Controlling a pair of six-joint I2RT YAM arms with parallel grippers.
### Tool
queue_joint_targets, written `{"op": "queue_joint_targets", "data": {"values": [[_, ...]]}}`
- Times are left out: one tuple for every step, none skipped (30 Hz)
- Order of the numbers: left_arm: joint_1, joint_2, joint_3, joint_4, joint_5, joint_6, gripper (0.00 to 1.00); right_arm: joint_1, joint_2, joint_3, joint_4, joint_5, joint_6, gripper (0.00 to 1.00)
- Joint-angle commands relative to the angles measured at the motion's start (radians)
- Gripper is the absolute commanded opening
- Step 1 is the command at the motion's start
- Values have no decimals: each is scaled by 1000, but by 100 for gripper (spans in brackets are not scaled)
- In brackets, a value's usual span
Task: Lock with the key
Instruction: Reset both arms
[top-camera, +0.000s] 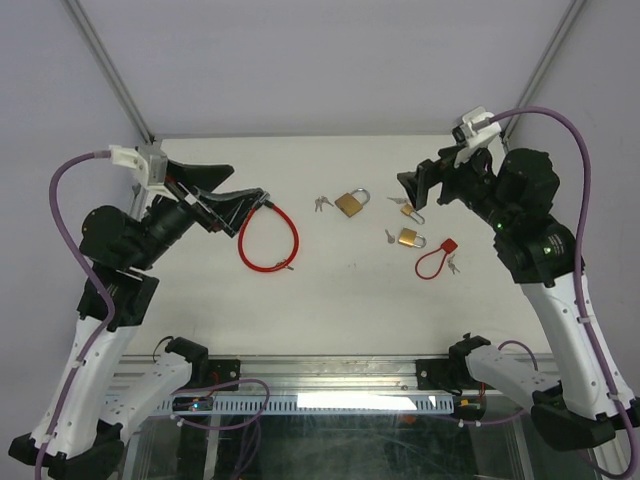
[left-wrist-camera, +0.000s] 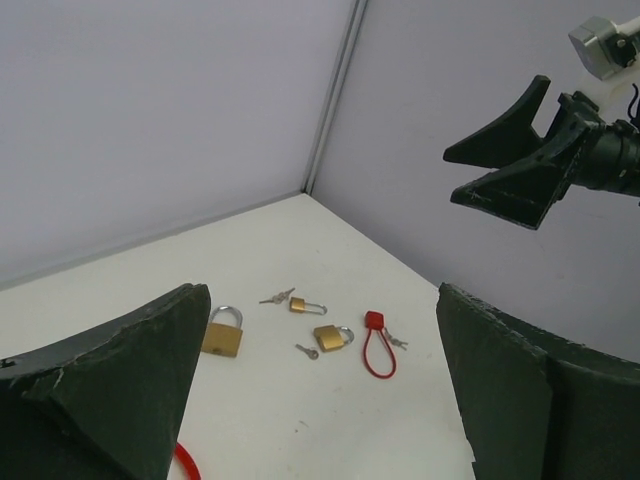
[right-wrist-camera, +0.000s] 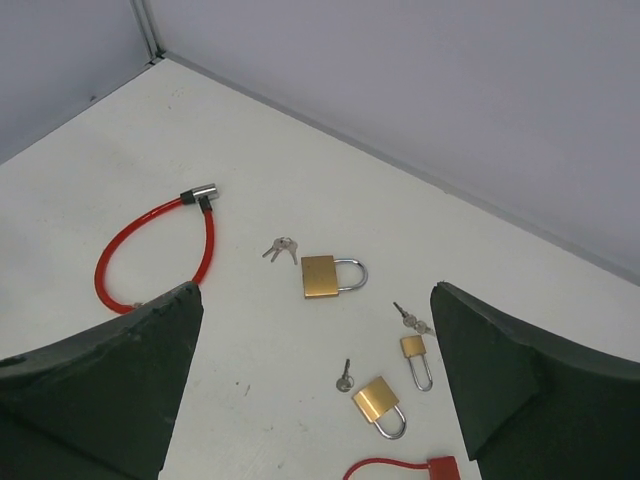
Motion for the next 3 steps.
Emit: {"op": "queue_joint_targets", "data": {"values": [[4, 2, 24, -19, 12, 45, 99, -1, -21, 31, 53, 47, 13, 99], [4, 2, 22, -19, 12, 48, 99, -2, -23, 26, 56, 44, 8, 99], [4, 1, 19, -20, 12, 51, 99, -3, -24, 19, 61, 41, 7, 99]]}}
